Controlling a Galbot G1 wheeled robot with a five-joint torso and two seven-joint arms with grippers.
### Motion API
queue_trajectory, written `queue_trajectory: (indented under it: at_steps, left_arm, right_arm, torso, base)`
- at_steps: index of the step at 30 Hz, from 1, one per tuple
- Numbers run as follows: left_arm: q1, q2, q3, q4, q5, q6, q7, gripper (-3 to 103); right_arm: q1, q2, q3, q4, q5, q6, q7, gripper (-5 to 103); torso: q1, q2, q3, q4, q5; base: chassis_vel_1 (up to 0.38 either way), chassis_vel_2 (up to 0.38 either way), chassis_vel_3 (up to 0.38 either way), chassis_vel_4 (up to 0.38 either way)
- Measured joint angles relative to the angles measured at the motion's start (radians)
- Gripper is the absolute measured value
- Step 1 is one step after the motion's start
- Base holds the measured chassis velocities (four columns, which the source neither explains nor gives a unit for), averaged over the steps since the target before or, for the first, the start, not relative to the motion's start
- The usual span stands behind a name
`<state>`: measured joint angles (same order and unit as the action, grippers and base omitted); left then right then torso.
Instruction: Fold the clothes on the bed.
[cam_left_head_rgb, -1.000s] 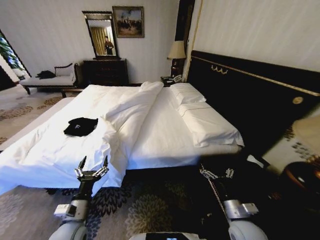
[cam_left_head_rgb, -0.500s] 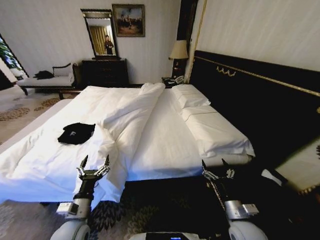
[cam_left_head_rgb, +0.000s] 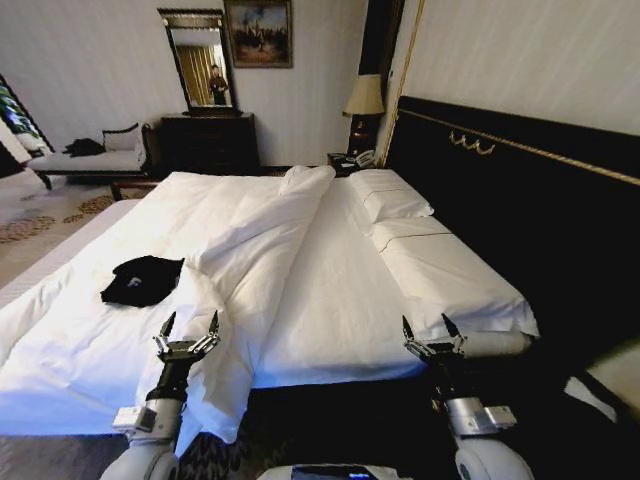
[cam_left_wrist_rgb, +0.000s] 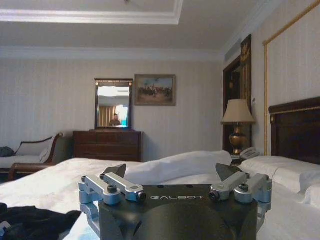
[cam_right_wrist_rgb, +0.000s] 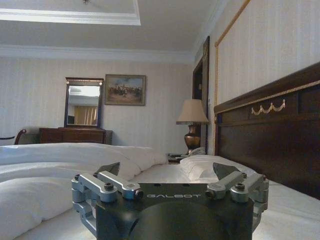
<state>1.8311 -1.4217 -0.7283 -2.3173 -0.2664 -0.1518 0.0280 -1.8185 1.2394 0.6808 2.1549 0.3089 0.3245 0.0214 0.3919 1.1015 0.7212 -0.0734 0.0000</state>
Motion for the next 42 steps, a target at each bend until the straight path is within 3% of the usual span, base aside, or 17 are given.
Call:
queue_trajectory:
  at_steps: [12, 42]
  left_arm:
    - [0.016, 0.014, -0.034, -0.025, -0.016, 0.007, -0.035, 100]
    - [0.019, 0.042, -0.089, -0.037, -0.060, 0.011, -0.041, 100]
  right_arm:
    - [0.002, 0.006, -0.002, -0.008, -0.017, 0.006, -0.003, 100]
    - [0.008, 0.003, 0.002, -0.016, -0.023, 0.013, 0.002, 100]
  torso:
    - [0.001, 0.000, 0.000, 0.0001, 0.0000]
    - [0.000, 0.000, 0.000, 0.0000, 0.0003]
  base:
    - [0.011, -0.011, -0.006, 0.005]
    - [0.085, 0.078, -0.081, -0.084]
